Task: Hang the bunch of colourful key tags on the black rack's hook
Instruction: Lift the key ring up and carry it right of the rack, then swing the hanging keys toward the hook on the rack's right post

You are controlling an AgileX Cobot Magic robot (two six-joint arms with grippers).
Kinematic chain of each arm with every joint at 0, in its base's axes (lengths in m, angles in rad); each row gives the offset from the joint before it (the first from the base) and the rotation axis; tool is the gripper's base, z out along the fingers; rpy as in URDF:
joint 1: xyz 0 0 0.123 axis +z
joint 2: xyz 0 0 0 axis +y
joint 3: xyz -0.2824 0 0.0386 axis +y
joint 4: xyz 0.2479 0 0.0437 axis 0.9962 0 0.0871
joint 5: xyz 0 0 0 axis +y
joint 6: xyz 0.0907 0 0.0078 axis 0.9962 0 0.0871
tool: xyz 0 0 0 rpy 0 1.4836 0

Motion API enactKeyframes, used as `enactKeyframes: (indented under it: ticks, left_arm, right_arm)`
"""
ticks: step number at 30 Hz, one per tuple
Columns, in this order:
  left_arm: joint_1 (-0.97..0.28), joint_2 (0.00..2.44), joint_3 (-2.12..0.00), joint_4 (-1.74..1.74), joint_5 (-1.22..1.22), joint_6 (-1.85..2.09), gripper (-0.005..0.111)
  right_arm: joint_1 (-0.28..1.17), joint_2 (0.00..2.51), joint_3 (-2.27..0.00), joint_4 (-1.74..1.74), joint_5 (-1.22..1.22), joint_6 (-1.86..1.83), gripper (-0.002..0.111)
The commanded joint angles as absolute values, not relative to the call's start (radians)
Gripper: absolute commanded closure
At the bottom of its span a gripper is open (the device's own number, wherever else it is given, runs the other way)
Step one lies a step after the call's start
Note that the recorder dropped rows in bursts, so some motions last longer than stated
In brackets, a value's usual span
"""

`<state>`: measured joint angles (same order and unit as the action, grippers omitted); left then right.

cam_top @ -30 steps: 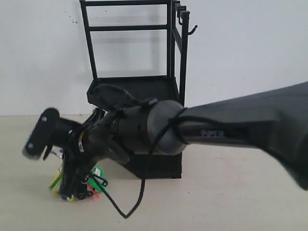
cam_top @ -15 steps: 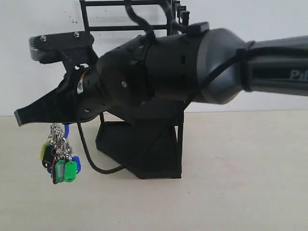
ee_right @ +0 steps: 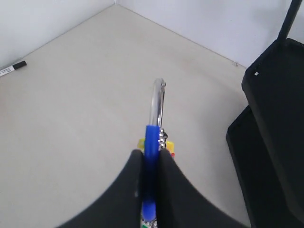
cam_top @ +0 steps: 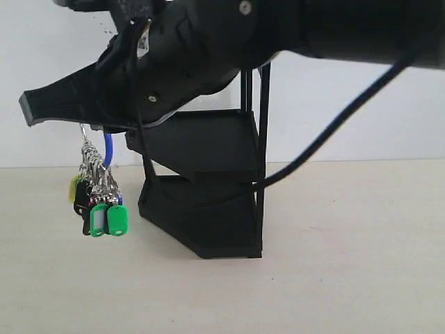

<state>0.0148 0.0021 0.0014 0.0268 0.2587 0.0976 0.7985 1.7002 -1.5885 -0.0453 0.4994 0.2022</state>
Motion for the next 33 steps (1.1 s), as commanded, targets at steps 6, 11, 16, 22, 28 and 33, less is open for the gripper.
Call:
enactKeyframes:
  ticks: [6,11,16,22,28,33]
  left_arm:
    - [0.014,0.0,0.0,0.023,0.254,0.097,0.102]
    - [0.014,0.0,0.0,0.023,0.254,0.097,0.102]
    - [0.014,0.0,0.0,0.023,0.254,0.097,0.102]
    - [0.014,0.0,0.0,0.023,0.254,0.097,0.102]
    - [0.014,0.0,0.0,0.023,0.254,0.097,0.102]
    - [0.014,0.0,0.0,0.023,0.254,0.097,0.102]
  right_arm:
    - [0.798,1.387,-1.228,-0.046,0.376,0.184,0.108]
    - [0.796,1.169,-1.054,-0.142,0.376,0.208,0.108]
    - [0.777,1.004,-0.977,-0.603,0.493,0.575,0.108]
    - [0.634,0.988,-0.958,-1.021,0.561,0.93,0.108]
    - [0.583,1.067,-0.982,-0.907,0.404,0.857,0.108]
    - [0.567,1.08,-0.989,-0.904,0.392,0.865,0.108]
